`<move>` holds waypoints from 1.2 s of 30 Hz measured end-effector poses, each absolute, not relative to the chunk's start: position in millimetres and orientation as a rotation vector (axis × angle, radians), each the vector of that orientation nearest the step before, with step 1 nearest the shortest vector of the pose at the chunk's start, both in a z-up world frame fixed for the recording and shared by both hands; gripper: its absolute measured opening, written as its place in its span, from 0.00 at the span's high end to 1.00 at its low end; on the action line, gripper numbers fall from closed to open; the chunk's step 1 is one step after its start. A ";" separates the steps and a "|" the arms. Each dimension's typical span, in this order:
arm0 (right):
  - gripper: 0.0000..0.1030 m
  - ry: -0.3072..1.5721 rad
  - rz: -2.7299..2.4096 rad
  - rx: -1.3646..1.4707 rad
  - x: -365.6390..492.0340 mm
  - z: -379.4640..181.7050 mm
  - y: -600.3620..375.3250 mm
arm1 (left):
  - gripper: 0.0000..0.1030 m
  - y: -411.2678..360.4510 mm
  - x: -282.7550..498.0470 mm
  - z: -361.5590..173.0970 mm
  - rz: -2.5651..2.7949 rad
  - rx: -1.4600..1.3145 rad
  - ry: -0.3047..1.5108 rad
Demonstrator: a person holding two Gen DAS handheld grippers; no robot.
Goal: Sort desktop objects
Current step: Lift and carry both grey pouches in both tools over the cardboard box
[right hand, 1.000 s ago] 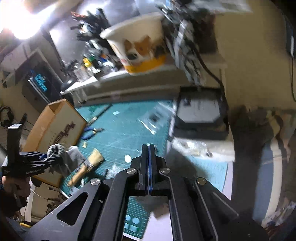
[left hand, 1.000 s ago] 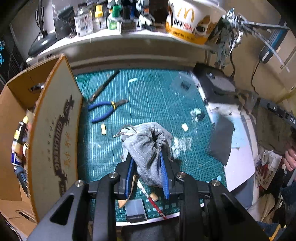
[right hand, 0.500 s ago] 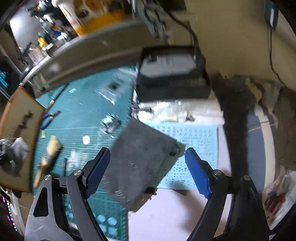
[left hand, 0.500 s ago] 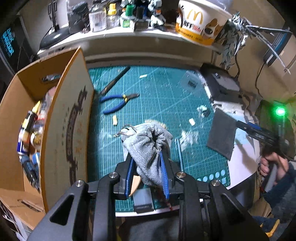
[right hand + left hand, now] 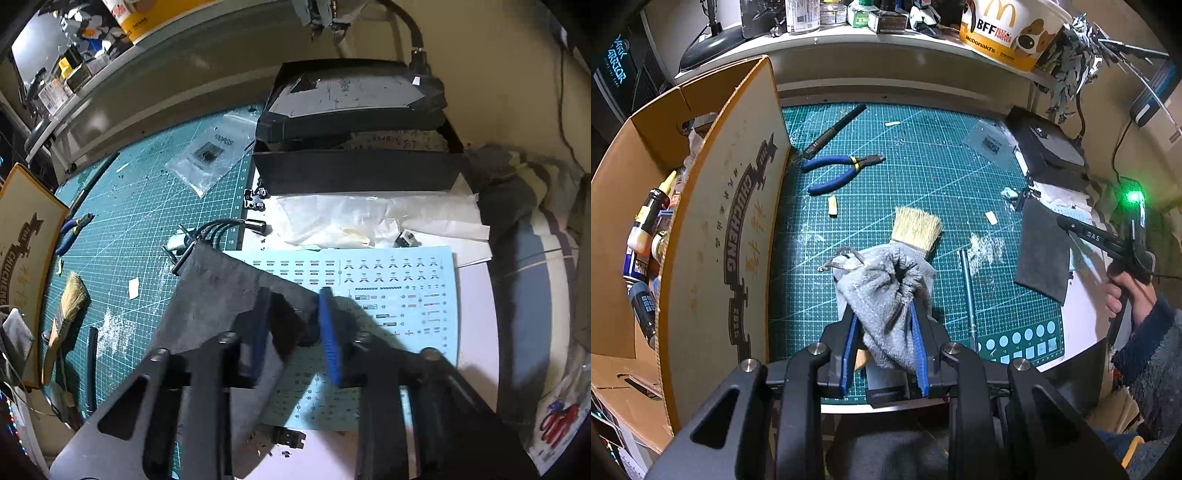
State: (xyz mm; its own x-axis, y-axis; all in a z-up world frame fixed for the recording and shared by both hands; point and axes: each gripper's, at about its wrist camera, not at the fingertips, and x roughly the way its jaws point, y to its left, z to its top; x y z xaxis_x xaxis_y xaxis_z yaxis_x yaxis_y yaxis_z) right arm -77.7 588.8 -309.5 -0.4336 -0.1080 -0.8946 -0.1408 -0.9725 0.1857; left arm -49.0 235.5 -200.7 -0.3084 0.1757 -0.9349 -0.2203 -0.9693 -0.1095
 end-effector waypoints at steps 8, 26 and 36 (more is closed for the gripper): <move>0.94 0.389 2.766 -1.607 -61.6 -258.0 586.4 | 0.75 240.1 -59.2 -191.6 2.367 -1.651 0.055; 0.94 0.272 3.023 -1.277 -61.4 -82.3 516.2 | 0.75 253.3 -96.9 -96.8 2.485 -1.341 0.046; 0.94 0.176 3.107 -1.035 -57.4 -3.0 495.2 | 0.75 245.3 -109.8 -22.7 2.580 -1.143 0.054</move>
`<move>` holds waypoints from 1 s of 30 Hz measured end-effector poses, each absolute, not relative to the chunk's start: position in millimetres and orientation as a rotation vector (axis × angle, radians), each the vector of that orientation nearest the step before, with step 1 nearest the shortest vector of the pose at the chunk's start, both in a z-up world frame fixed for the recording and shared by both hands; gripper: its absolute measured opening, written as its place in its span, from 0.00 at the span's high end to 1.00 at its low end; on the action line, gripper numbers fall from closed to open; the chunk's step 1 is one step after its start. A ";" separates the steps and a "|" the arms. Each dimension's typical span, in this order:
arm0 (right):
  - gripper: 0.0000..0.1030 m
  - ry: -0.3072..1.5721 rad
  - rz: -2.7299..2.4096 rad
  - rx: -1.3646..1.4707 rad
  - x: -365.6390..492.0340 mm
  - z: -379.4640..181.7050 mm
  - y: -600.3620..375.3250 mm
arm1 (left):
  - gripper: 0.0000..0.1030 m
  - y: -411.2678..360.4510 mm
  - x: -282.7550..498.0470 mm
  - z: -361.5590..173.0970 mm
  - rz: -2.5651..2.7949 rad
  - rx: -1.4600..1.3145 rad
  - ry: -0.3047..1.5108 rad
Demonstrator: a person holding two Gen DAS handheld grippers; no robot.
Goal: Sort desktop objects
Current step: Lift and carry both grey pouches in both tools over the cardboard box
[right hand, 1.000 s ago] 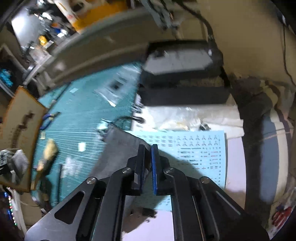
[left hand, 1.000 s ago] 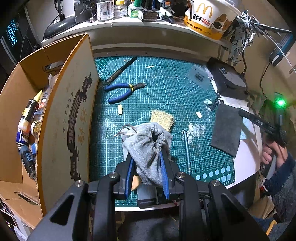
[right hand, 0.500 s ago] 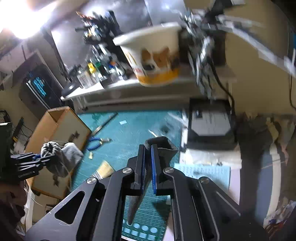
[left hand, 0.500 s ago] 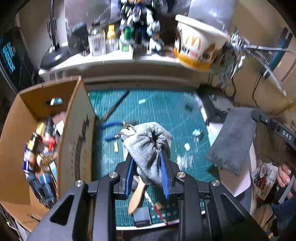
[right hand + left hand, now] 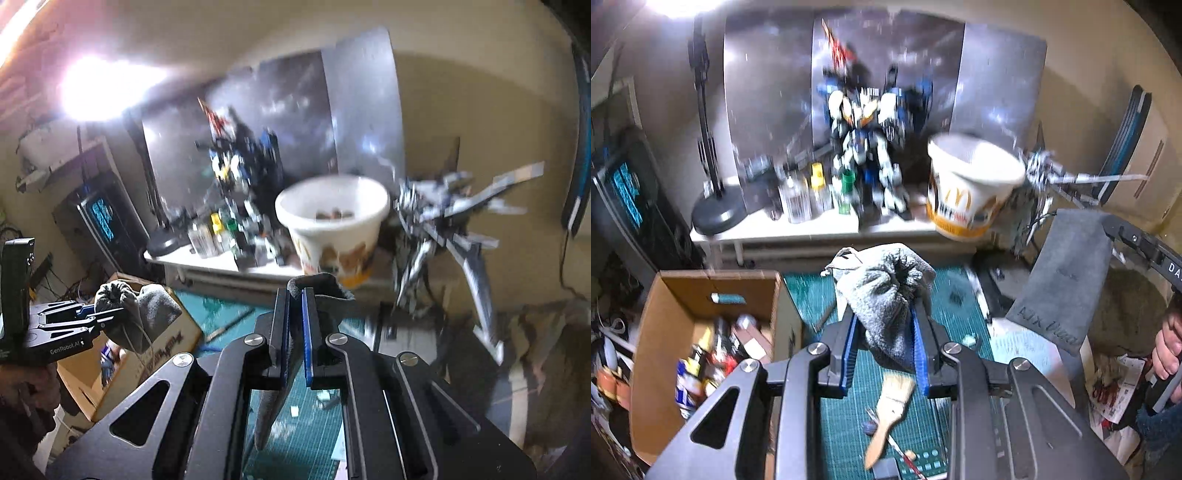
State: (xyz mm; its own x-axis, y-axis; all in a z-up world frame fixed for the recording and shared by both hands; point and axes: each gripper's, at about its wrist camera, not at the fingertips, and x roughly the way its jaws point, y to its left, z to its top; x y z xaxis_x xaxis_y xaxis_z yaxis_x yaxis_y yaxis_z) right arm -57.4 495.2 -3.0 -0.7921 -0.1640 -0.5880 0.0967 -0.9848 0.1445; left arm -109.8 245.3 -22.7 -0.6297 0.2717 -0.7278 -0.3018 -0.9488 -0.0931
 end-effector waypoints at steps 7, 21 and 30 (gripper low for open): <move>0.94 -0.143 -2.864 0.906 -49.3 22.8 484.3 | 0.75 245.2 -109.0 -3.2 2.600 -1.088 0.054; 0.94 -0.176 -2.821 0.908 -56.3 31.1 485.8 | 0.75 250.4 -101.7 5.9 2.637 -1.108 0.073; 0.94 -0.203 -2.733 0.911 -72.5 22.3 479.9 | 0.75 229.9 -92.7 7.8 2.716 -1.161 0.045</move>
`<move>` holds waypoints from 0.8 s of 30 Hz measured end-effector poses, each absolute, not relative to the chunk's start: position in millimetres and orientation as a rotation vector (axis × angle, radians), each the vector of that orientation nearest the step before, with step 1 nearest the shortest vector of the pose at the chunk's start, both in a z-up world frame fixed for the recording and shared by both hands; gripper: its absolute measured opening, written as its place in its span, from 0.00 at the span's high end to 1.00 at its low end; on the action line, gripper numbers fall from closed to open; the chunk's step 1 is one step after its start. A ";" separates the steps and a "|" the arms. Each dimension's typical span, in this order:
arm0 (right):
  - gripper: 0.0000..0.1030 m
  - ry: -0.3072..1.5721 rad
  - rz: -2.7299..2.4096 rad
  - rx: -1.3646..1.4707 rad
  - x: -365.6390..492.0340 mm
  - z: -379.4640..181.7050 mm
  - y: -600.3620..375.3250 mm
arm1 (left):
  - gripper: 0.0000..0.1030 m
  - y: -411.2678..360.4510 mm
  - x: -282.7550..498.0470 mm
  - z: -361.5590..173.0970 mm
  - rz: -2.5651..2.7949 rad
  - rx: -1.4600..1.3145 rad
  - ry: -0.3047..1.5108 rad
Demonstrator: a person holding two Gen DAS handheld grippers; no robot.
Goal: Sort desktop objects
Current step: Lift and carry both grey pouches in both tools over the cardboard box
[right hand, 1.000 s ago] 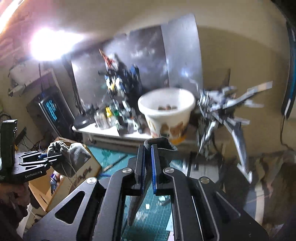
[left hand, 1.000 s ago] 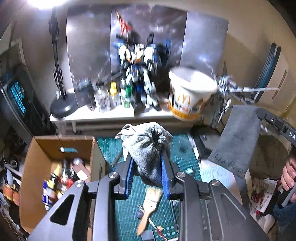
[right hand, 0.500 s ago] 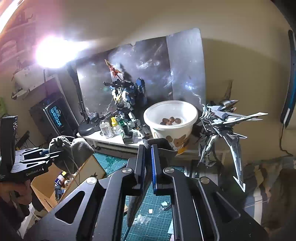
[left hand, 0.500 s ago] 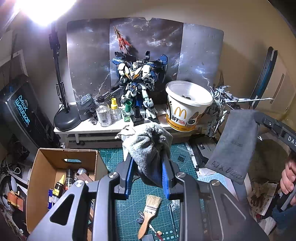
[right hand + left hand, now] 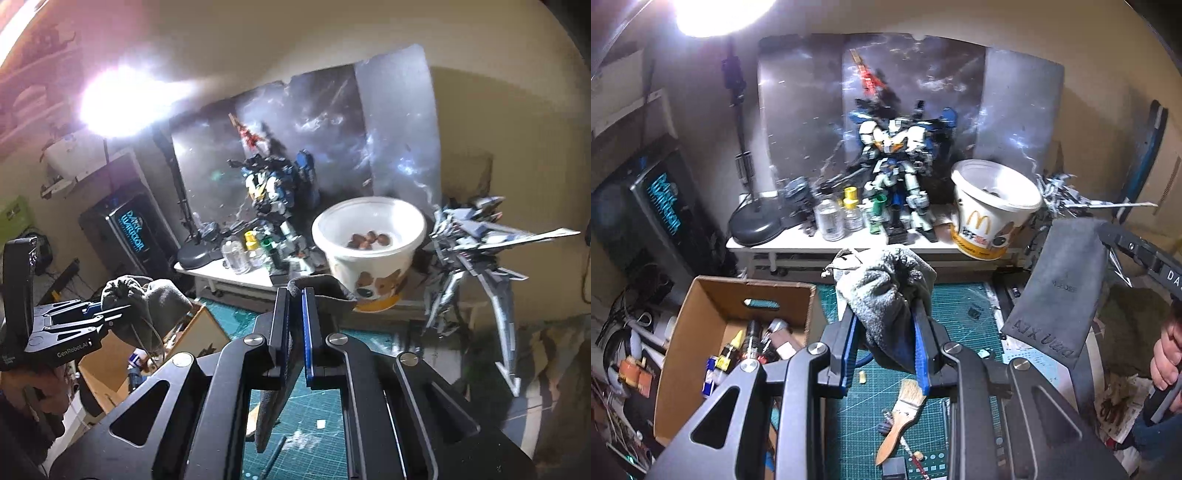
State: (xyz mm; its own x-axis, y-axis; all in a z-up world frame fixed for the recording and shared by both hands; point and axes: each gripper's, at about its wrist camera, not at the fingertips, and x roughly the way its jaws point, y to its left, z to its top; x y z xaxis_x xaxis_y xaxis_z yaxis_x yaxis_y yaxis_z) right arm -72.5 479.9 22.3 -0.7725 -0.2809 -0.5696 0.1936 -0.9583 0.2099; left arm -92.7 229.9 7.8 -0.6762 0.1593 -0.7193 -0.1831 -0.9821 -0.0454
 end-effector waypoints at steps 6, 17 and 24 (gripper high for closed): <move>0.94 -0.180 -2.686 0.938 -80.2 17.1 455.1 | 0.75 196.3 -90.9 7.9 2.743 -1.174 0.008; 0.94 -0.156 -2.807 0.978 -72.6 21.5 385.9 | 0.75 123.0 -111.6 -0.4 2.623 -1.136 -0.029; 0.94 -0.200 -2.916 1.041 -60.8 20.7 350.3 | 0.75 81.7 -123.1 -6.8 2.539 -1.129 -0.013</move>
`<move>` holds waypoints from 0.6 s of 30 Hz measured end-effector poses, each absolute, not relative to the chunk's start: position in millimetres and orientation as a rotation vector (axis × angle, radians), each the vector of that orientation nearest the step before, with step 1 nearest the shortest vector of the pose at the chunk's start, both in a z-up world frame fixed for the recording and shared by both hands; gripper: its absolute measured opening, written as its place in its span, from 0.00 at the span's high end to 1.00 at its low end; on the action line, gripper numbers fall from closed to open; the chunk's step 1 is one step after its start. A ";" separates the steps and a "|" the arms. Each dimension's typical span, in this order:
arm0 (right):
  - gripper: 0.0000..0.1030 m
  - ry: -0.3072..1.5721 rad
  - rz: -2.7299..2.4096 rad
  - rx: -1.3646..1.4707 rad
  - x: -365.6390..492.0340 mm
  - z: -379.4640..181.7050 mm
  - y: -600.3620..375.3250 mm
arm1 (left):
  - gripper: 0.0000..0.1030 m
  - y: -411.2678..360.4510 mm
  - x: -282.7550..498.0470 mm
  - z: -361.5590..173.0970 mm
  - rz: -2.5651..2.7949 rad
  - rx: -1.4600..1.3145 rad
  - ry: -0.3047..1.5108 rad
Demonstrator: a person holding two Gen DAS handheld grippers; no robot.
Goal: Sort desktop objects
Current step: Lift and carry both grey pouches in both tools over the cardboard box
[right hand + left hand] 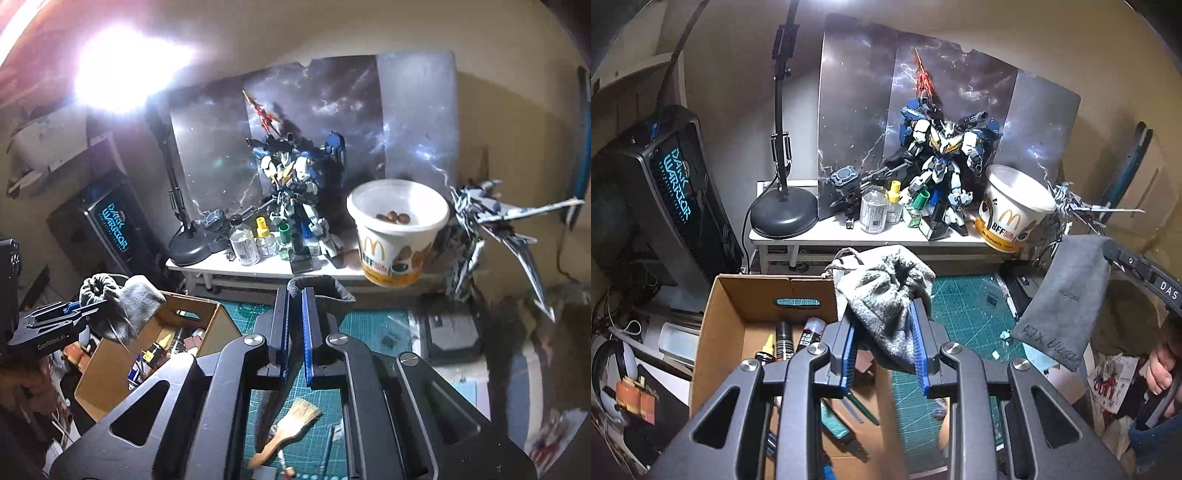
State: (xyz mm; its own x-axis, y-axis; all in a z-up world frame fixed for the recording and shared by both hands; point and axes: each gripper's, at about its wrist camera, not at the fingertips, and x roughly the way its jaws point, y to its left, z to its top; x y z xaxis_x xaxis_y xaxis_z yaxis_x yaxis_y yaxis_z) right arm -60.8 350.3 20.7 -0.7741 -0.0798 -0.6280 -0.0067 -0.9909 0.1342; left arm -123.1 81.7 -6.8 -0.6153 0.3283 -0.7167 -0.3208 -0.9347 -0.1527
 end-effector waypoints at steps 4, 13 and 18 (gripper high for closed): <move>0.94 -0.199 -2.938 1.048 -55.2 25.3 332.7 | 0.75 69.3 -128.5 -7.2 2.514 -1.142 -0.007; 0.94 -0.200 -2.917 1.019 -58.2 31.4 317.6 | 0.75 62.6 -133.1 -0.9 2.543 -1.137 -0.002; 0.94 -0.204 -2.859 0.977 -69.0 31.8 314.7 | 0.75 58.5 -132.1 2.5 2.592 -1.161 -0.004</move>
